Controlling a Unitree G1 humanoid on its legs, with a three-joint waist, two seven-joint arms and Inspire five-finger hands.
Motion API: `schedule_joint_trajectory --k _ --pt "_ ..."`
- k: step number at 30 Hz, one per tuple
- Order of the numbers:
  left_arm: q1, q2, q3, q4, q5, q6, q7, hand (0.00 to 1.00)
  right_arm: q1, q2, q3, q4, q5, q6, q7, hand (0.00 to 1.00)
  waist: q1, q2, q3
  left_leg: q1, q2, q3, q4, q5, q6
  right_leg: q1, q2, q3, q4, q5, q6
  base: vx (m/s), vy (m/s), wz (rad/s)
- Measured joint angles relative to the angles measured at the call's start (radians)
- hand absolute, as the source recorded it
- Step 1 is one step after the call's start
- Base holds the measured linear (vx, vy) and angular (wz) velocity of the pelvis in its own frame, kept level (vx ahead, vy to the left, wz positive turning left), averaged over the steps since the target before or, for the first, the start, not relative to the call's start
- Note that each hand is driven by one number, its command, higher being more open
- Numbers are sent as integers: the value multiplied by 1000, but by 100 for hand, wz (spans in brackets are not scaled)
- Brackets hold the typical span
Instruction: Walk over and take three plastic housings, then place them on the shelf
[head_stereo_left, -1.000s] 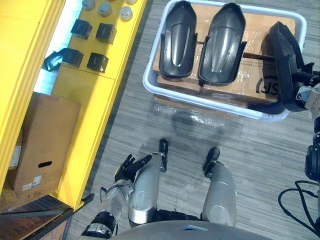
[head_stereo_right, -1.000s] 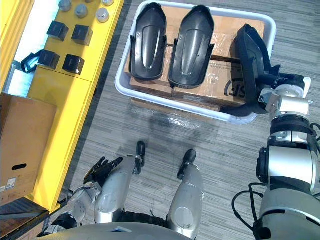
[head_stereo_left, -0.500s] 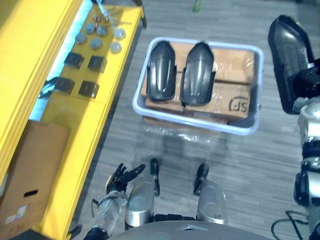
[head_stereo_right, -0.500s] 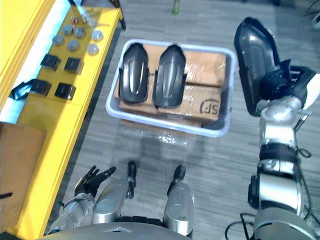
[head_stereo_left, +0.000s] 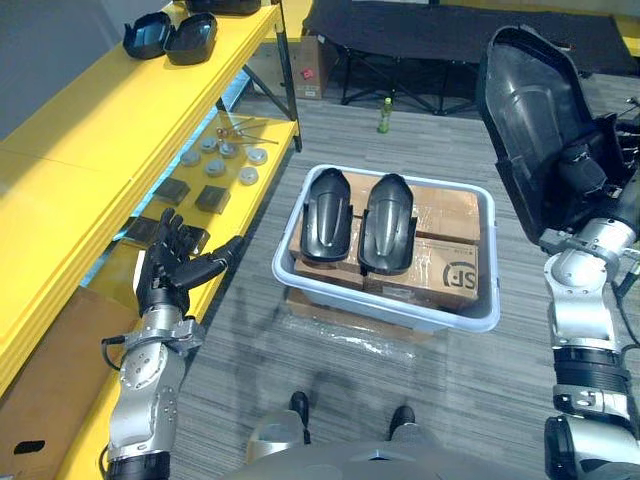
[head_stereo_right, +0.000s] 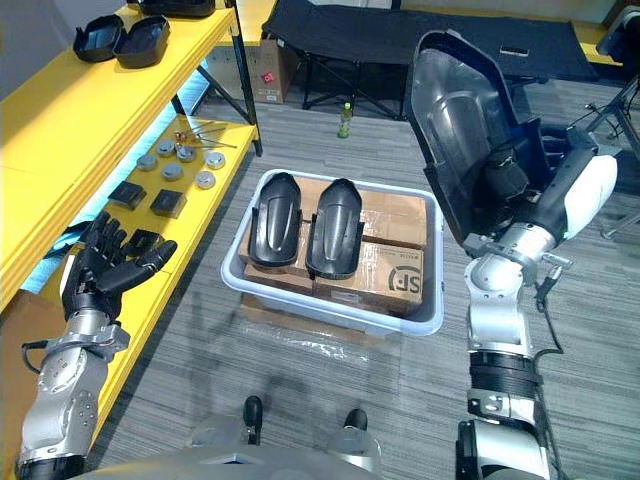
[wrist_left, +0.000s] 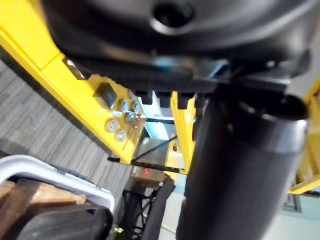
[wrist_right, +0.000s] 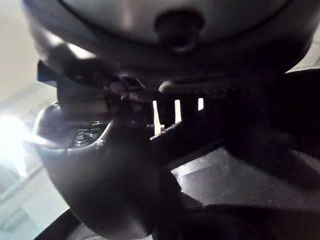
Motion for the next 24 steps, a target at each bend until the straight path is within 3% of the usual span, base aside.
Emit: schedule_joint_trajectory --k 4,7,13,18,24 --pt "-6 -6 -125 -84 -134 32 -97 100 0 18 65 -41 -10 -59 -37 0 5 -4 -27 2 -6 0 2 3 3 8 -4 0 -7 5 4 -10 18 3" --pt "-50 -10 -217 -81 -148 31 -92 100 -2 57 124 -52 -39 -86 -70 0 0 -6 -44 7 -6 3 -1 3 3 10 -4 2 -7 5 3 -3 4 -3" --pt "-161 -36 -366 -44 -368 68 -133 100 -2 114 299 -52 -87 -205 -76 0 -7 -9 -53 36 -8 26 -36 12 5 10 -5 20 -9 9 4 -17 21 -11" --pt "-173 -41 -405 1 -371 67 -133 100 -2 159 334 -46 -84 -231 -76 0 -8 -12 -72 35 -11 27 -57 25 7 -2 -5 21 -9 10 5 0 0 0" --pt "-198 -43 -467 64 -296 30 -46 100 -2 193 424 -27 -78 -258 -76 0 -18 -25 -84 41 -18 26 -70 34 11 -2 -12 20 -9 11 6 0 0 0"
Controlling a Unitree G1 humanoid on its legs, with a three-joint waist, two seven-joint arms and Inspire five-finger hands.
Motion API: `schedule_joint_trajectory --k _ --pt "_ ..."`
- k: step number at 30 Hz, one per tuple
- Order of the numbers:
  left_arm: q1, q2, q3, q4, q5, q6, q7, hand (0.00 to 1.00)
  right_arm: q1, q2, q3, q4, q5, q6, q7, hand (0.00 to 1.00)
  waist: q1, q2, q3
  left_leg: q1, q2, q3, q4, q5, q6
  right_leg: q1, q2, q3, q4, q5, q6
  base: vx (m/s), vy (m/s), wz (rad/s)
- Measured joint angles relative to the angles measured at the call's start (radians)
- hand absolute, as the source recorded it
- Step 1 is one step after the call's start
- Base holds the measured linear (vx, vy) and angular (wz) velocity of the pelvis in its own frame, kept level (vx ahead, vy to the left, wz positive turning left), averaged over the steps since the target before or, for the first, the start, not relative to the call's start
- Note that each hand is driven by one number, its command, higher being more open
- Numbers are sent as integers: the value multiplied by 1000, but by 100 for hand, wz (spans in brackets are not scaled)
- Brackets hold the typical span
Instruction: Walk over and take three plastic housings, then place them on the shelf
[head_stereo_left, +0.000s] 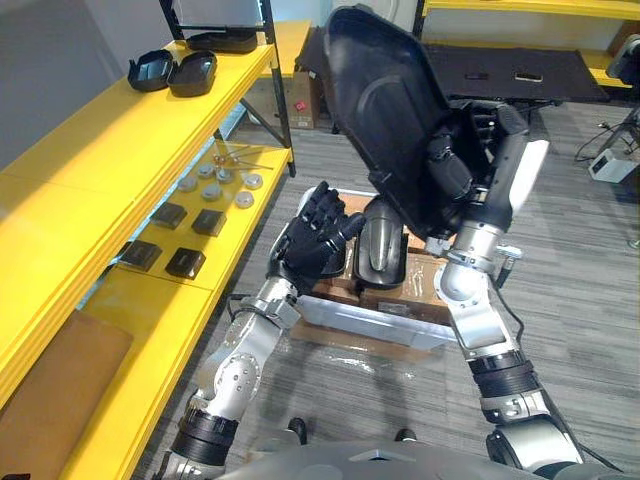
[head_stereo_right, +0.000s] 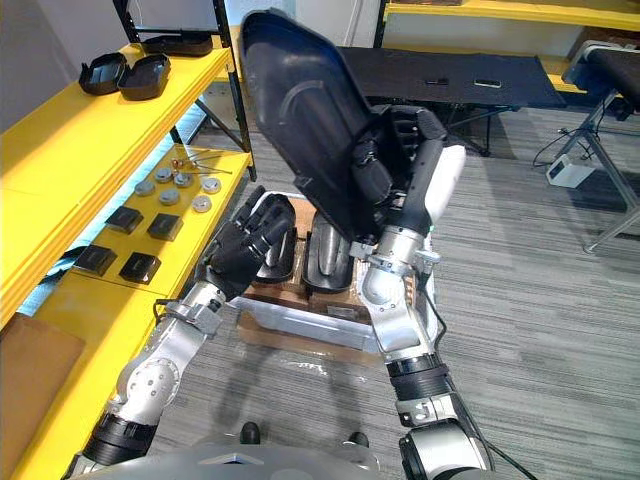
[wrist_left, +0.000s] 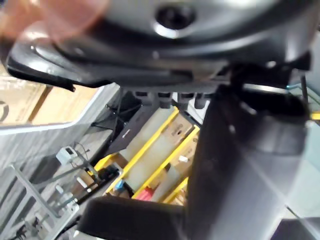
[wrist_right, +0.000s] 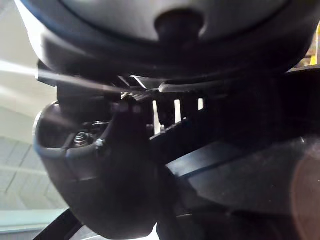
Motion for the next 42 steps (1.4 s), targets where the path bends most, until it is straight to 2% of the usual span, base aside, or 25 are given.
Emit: schedule_joint_trajectory --k 3,8,11,16,24,30,31,36,42 --pt "0 -6 -13 0 26 -54 34 100 0 44 64 61 3 -2 0 0 -7 -10 -9 11 -3 -2 -2 0 0 11 -4 -2 0 0 0 -9 7 1" --pt "0 -4 -14 3 30 -85 36 100 0 67 81 93 3 -2 -12 0 -8 -13 -11 16 -10 -12 -27 12 6 12 -9 -12 0 2 3 -37 18 7" --pt "-3 -6 -33 3 15 -132 36 100 0 75 133 142 1 -2 -14 0 -8 -21 -18 27 -10 -10 -41 18 4 13 -9 -11 0 2 3 -25 9 -3" --pt "-47 -30 -52 3 1 -162 29 100 3 96 196 188 2 -2 -10 0 -11 -26 -21 27 -10 -11 -43 20 5 13 -8 -11 0 2 3 0 0 0" --pt "-49 -37 -65 3 -17 -163 24 100 3 103 198 188 2 -2 -32 0 -12 -27 -22 29 -11 -11 -43 22 5 13 -8 -11 -1 2 3 0 0 0" --pt "-50 -37 -77 3 29 -142 38 100 10 103 200 190 8 -3 -44 0 -13 -30 -29 30 -11 -11 -43 22 5 14 -8 -11 -1 2 3 0 0 0" --pt "-50 -37 -78 3 34 -133 41 0 12 103 206 190 12 -3 -44 0 -13 -31 -31 30 -11 -11 -43 22 5 14 -8 -11 -1 2 3 0 0 0" --pt "-50 -37 -100 3 98 -113 68 0 17 104 217 191 43 -3 -46 0 -13 -35 -49 31 -11 -11 -44 22 5 14 -8 -10 -1 2 3 0 0 0" --pt "-68 -43 -90 76 73 -131 181 0 32 109 244 191 52 -21 -71 0 -14 -35 -54 32 -10 -11 -44 23 4 14 -8 -9 -1 2 3 0 0 0"
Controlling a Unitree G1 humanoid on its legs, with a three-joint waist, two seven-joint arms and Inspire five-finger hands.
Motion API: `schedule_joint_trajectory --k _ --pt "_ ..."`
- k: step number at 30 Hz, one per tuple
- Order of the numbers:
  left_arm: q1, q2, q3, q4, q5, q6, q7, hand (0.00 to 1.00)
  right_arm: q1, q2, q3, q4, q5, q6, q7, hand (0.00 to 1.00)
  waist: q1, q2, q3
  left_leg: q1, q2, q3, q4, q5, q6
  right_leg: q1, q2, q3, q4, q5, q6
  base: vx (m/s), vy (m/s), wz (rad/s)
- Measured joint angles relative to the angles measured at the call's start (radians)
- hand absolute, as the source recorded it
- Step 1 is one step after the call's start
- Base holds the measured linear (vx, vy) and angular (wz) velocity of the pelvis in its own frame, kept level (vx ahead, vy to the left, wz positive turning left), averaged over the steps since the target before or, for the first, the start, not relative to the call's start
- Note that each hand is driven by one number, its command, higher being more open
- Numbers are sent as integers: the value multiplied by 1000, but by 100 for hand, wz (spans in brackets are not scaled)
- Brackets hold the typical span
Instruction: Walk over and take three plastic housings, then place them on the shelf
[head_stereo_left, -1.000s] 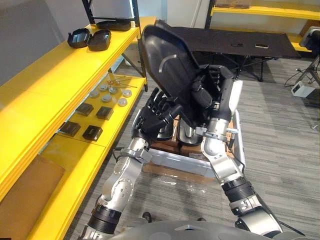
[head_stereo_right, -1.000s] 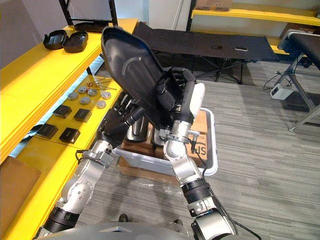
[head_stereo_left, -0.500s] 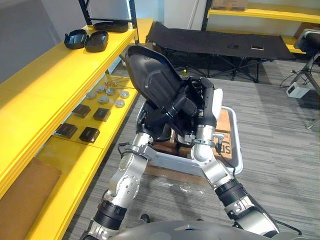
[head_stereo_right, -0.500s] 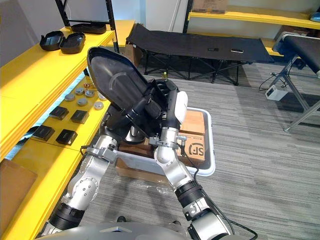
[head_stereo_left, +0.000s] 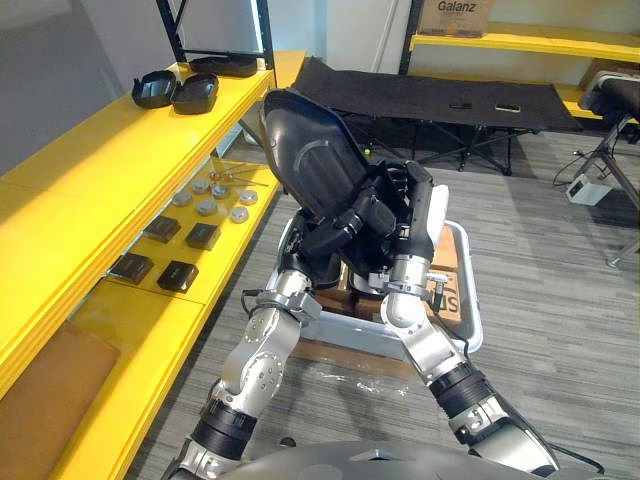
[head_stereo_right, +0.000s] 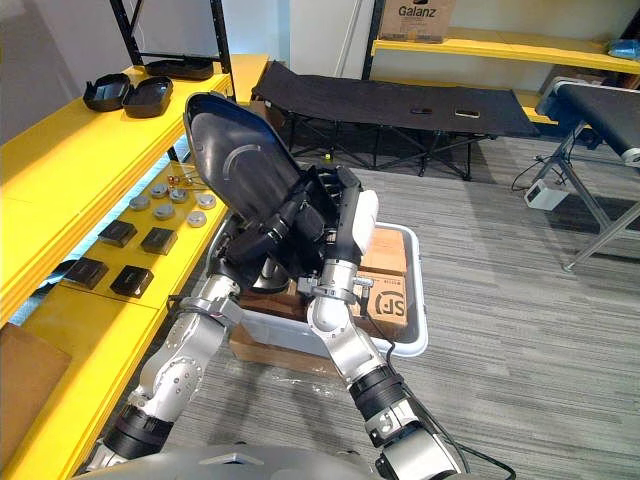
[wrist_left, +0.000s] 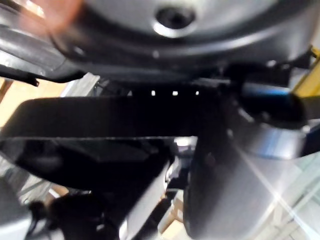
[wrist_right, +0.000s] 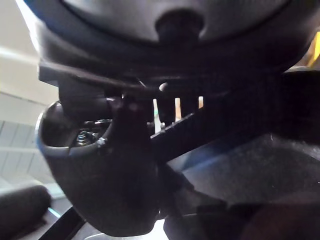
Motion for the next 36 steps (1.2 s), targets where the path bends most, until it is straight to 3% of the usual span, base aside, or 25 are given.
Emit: schedule_joint_trajectory --k 15,16,23,27,33,36 --pt "4 13 -2 34 -72 -55 40 0 5 21 27 0 22 5 8 0 1 -9 -6 1 0 -3 -5 0 0 0 1 0 -5 0 0 0 0 0" --pt "6 13 4 34 -92 -53 32 0 5 21 30 0 21 5 8 100 1 -10 -7 2 0 -3 -6 0 0 0 1 0 -5 0 0 0 0 0" --pt "41 11 25 36 -170 -60 44 0 11 23 64 -5 40 -45 21 100 0 -12 -8 4 -1 -1 -8 0 0 1 1 1 -7 0 0 0 0 0" --pt "41 -1 28 33 -80 -104 83 0 25 24 69 -12 110 -60 87 100 1 -14 -9 4 -1 -1 -8 0 -1 1 1 0 -7 0 0 0 0 0" --pt "61 -5 115 -77 87 -117 131 0 175 15 37 -179 351 -91 420 100 -1 -19 -9 2 2 0 -7 -4 -4 -1 3 1 -7 -3 -4 0 0 0" --pt "83 -33 149 -138 225 -132 163 0 221 0 12 -220 411 -91 519 100 0 -21 -9 3 1 3 -7 -6 -4 -2 3 5 -7 -3 -4 0 0 -1"
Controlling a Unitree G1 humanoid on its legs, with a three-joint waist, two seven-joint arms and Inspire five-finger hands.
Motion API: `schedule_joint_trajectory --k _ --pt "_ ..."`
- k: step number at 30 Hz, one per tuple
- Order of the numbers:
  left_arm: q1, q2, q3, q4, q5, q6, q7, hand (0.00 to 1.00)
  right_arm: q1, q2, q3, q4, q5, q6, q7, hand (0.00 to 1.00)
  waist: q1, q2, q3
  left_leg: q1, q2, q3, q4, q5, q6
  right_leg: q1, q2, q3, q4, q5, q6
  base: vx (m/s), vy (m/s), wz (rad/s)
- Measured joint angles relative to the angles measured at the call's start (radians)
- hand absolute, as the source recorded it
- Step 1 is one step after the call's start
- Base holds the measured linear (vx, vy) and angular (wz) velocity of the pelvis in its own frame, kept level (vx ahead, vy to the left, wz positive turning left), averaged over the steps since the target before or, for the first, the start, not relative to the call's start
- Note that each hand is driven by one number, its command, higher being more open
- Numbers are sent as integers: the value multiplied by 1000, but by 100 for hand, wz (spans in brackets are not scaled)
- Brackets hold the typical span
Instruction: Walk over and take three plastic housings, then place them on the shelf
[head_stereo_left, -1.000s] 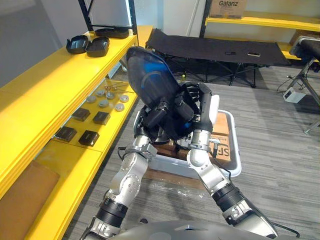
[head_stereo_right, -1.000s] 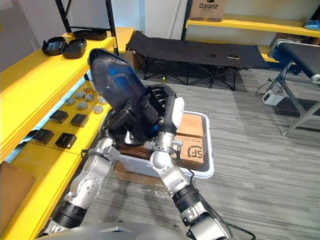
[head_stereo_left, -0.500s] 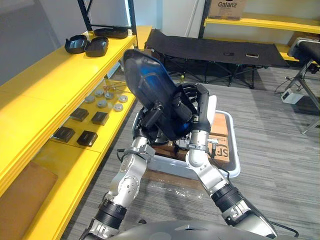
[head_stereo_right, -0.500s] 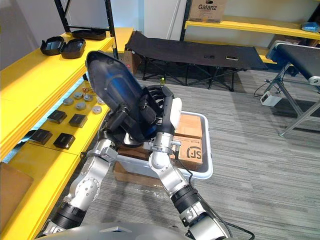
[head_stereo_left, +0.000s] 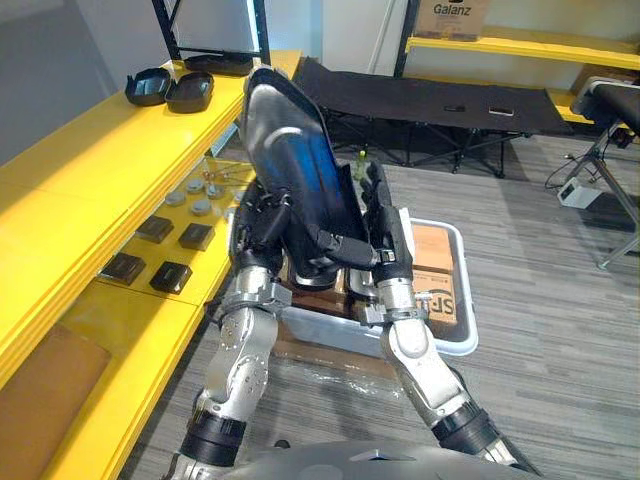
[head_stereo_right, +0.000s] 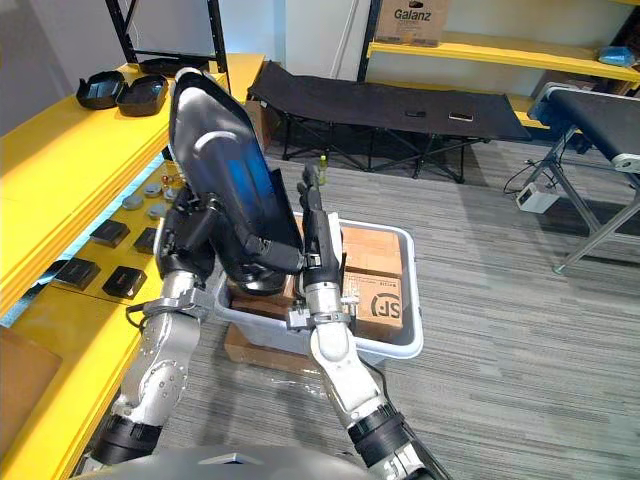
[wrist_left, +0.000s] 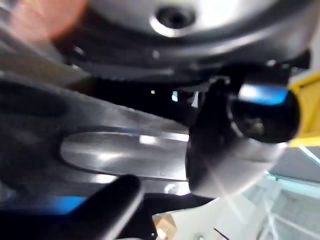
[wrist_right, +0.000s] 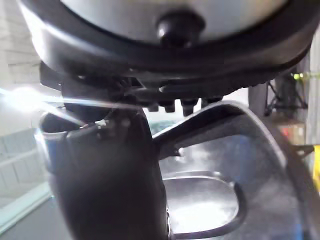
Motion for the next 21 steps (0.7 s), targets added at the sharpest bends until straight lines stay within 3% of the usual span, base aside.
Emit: schedule_joint_trajectory --k 3,8,11,15,21 --pt "7 -9 47 -20 105 -13 55 0 29 -4 -51 -24 20 0 46 100 1 -2 1 1 1 11 0 -3 -1 -3 1 7 0 0 0 0 0 -8" --pt "59 -12 168 -21 335 -40 236 0 102 -15 -209 -86 -35 41 45 100 -20 -11 5 3 1 40 0 -13 -1 -20 2 36 5 -1 0 -2 11 -14" --pt "77 -20 215 -21 366 -81 275 0 162 -10 -275 -93 84 46 59 100 -24 -20 11 0 1 53 0 -18 -1 -35 2 56 9 -1 0 4 10 -16" --pt "104 -37 223 -30 394 -124 275 0 250 13 -336 -93 127 53 72 100 -29 -22 13 1 1 74 2 -26 0 -47 1 77 10 0 0 16 6 -18" --pt "176 -44 225 -29 353 -154 185 0 341 38 -452 -91 129 52 74 100 -58 -18 17 12 1 100 5 -44 1 -51 1 106 10 -1 1 8 3 -14"
